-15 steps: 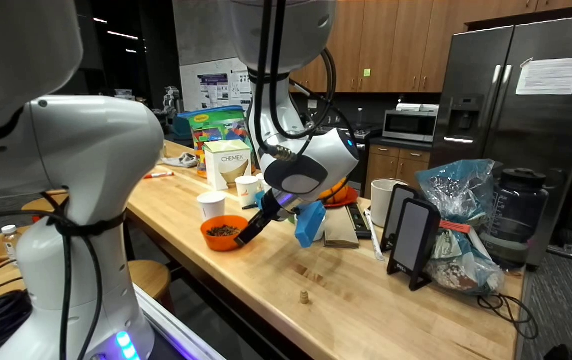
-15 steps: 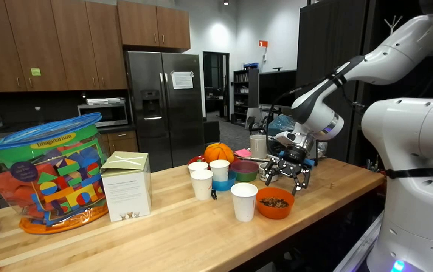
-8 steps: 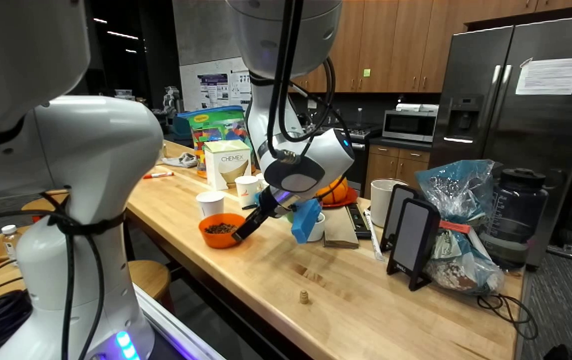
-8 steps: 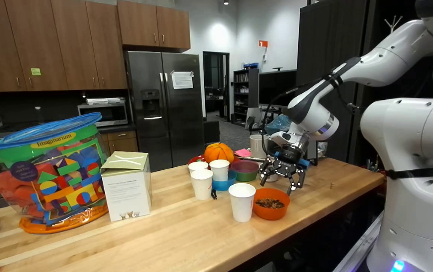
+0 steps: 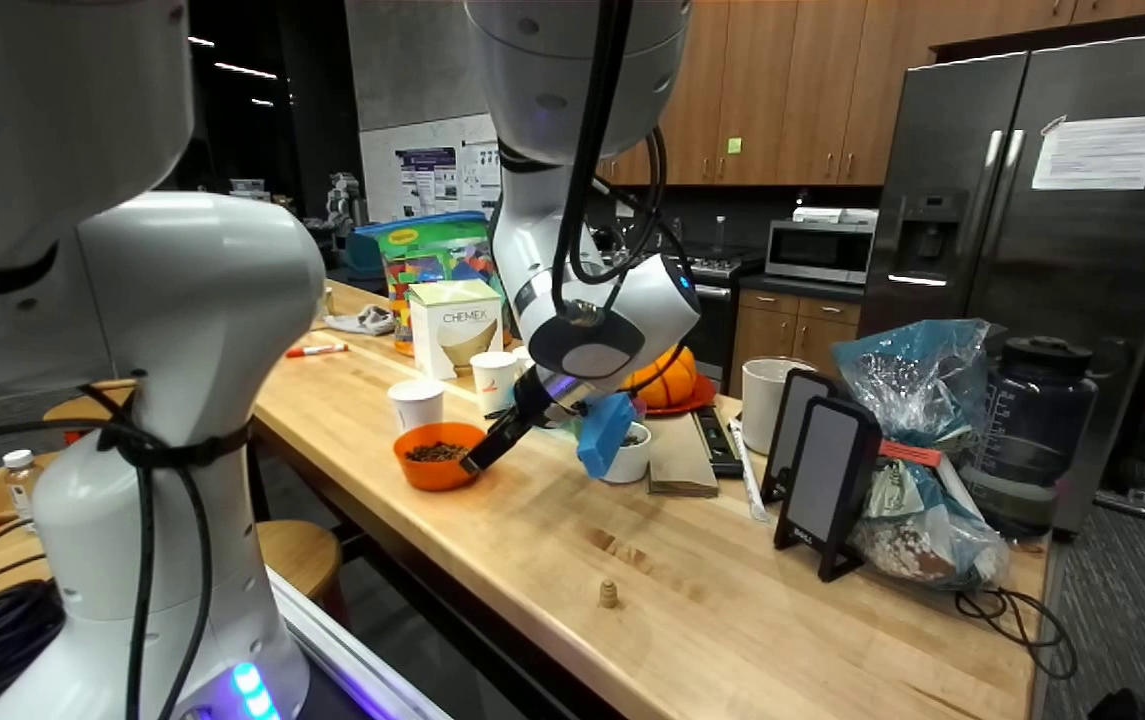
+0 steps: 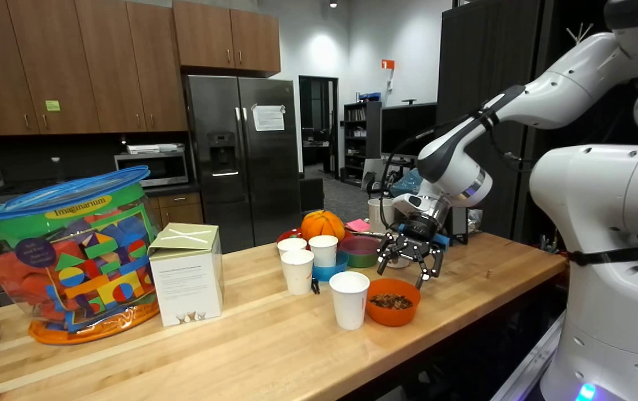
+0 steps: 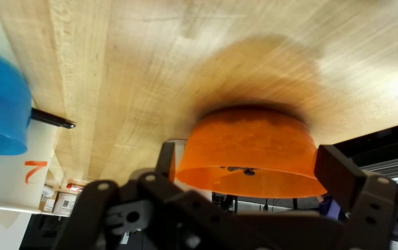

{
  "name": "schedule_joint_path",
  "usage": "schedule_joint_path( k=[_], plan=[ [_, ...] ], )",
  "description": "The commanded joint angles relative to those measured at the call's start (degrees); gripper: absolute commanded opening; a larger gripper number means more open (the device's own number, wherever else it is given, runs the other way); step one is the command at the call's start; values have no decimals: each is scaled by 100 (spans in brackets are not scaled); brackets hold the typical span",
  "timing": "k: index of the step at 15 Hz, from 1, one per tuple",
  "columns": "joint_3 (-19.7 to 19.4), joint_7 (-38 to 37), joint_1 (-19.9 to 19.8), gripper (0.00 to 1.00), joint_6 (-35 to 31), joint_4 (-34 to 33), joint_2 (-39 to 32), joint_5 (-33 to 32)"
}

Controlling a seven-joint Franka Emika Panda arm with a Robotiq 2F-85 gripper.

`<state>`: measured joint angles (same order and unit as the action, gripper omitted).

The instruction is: Push the bowl until it touches the cup

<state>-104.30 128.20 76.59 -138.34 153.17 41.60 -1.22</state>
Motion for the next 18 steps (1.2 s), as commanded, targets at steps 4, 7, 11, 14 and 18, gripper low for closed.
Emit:
schedule_joint_path(
  k=[4,7,11,14,18],
  plan=[
    [-228,-316,426,100,-143,-139,171,-217],
    [-288,-372,538,100,-178,-160,185,-248],
    [-275,-449,539,100,-248,-126,147,-370],
    [-209,-513,449,100,-288,-93,107,-467],
    [-120,-605,322,100,-307,-63,18,-568]
  ],
)
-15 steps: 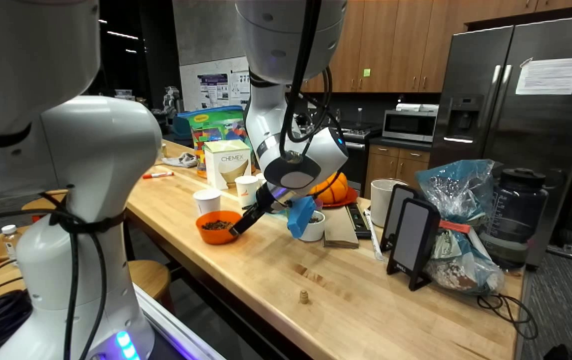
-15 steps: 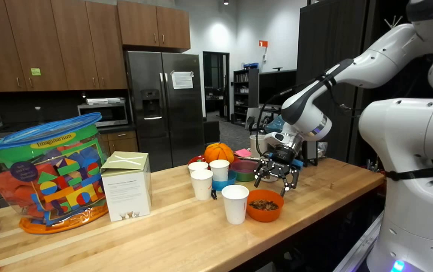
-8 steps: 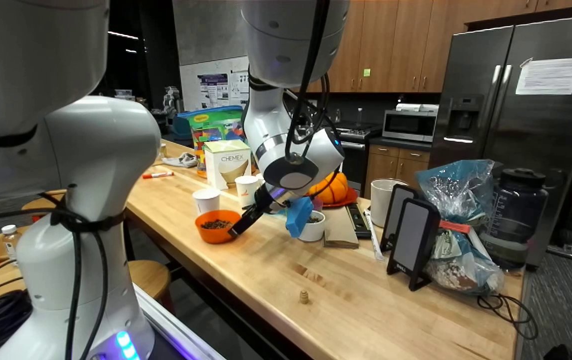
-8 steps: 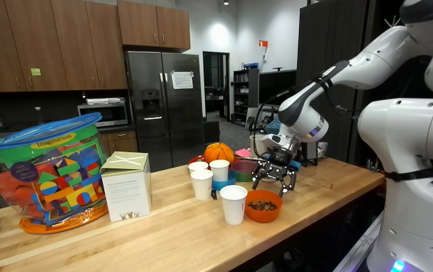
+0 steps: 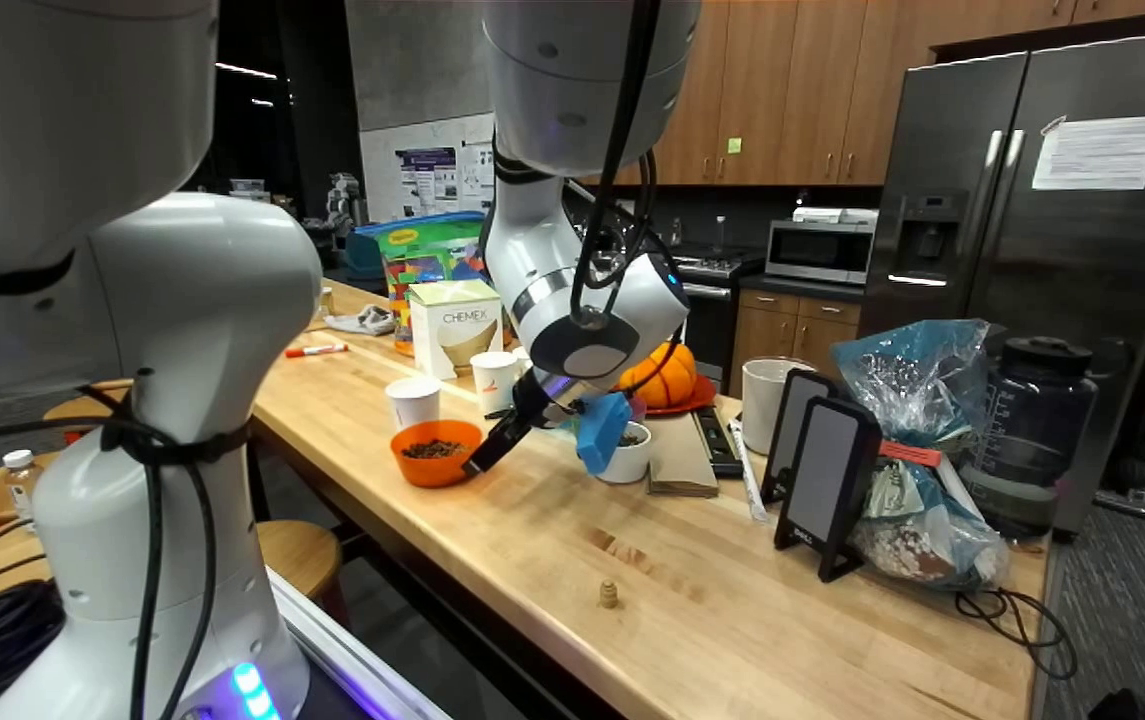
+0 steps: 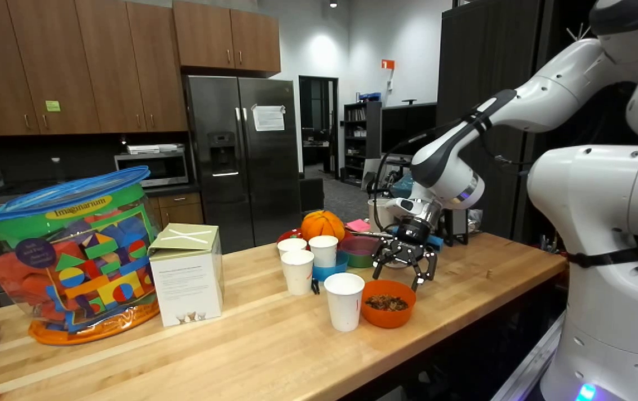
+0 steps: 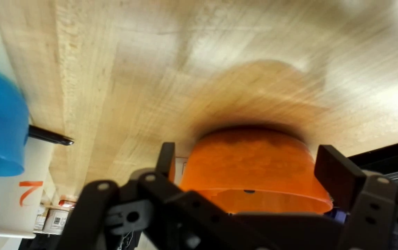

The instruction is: Push the bowl until it touches the cup

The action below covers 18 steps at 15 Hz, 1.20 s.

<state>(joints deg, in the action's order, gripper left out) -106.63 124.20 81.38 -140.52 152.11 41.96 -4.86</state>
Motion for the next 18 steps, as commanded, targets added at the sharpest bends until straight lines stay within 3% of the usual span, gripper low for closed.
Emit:
schedule_joint_path(
  k=[1,18],
  plan=[
    [122,-228,-175,100,-92,41,-37,-232],
    [440,-873,-630,100,36,108,-478,-674]
  ],
)
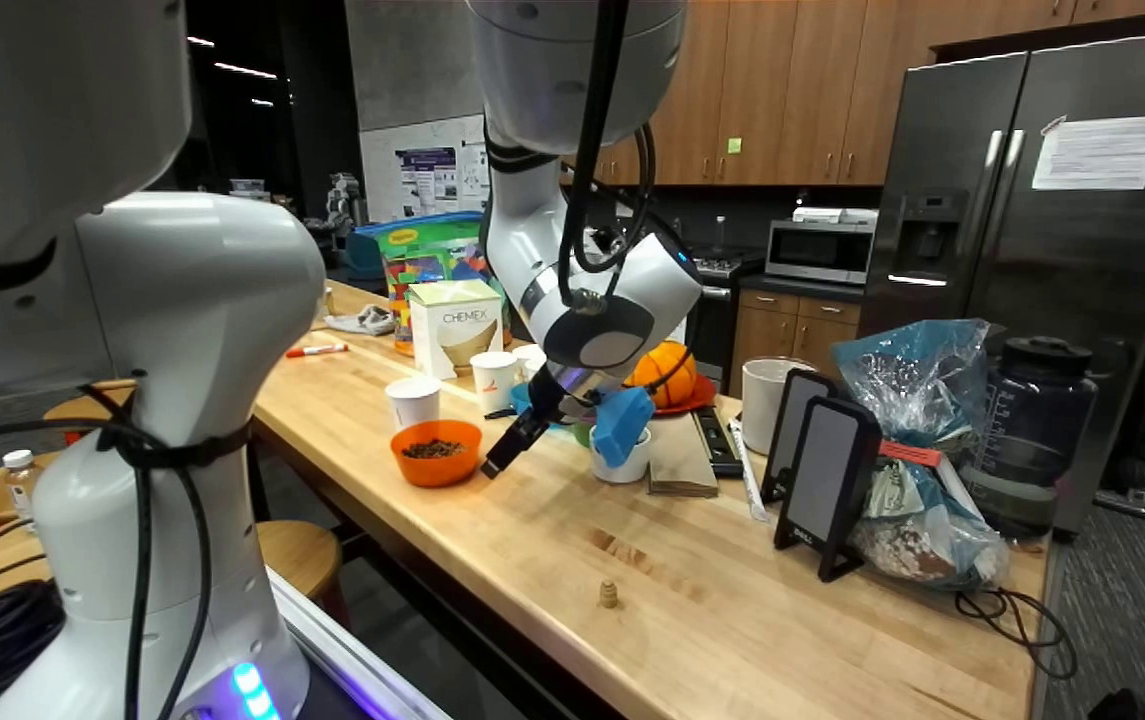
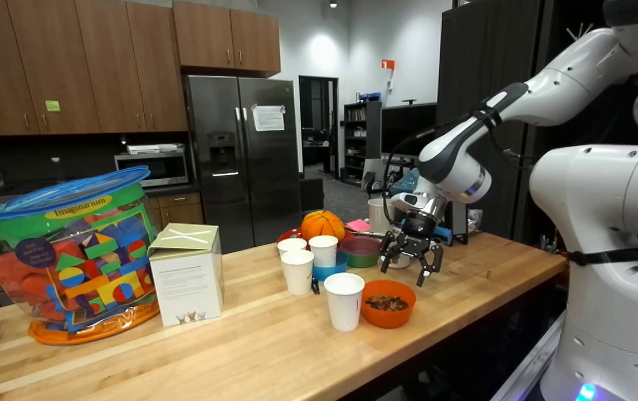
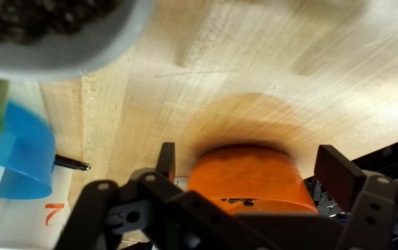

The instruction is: Push the bowl until it touches the cup

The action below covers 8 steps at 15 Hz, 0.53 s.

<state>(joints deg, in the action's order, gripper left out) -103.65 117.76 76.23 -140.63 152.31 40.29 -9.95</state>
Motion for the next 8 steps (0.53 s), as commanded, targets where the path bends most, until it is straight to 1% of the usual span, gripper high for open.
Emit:
schedule_joint_path(
  k=[1,4,8],
  plan=[
    [151,-271,-129,100,47,102,-358,-192],
    [208,-418,-191,100,42,152,-540,-287],
    [409,-609,-329,100,26,217,-810,-368]
  ],
)
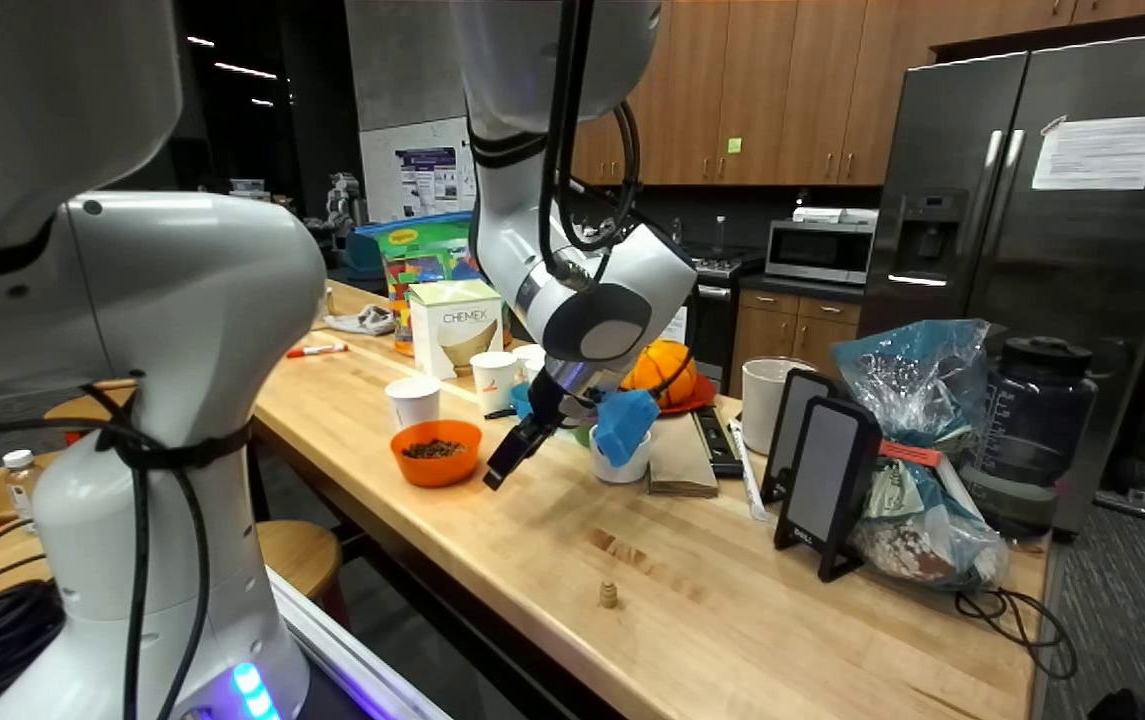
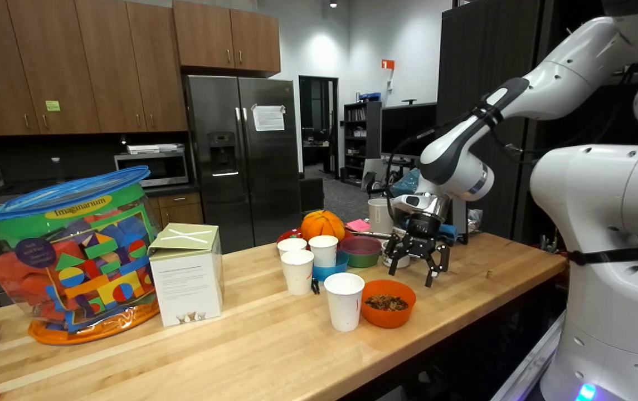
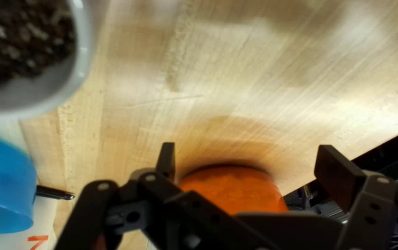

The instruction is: Push the bowl until it touches the cup

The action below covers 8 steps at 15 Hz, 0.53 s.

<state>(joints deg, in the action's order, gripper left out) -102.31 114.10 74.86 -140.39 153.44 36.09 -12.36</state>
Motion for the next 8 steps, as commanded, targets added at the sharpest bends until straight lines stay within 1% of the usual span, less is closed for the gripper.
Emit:
schedule_joint_path(
  k=[1,3,5,8],
  plan=[
    [336,-276,-227,100,4,119,-453,-125],
    [507,-372,-319,100,-5,156,-610,-105],
    [727,-440,-497,100,-12,205,-774,-84],
    [1115,-511,-872,100,-23,310,-1068,-57]
  ],
)
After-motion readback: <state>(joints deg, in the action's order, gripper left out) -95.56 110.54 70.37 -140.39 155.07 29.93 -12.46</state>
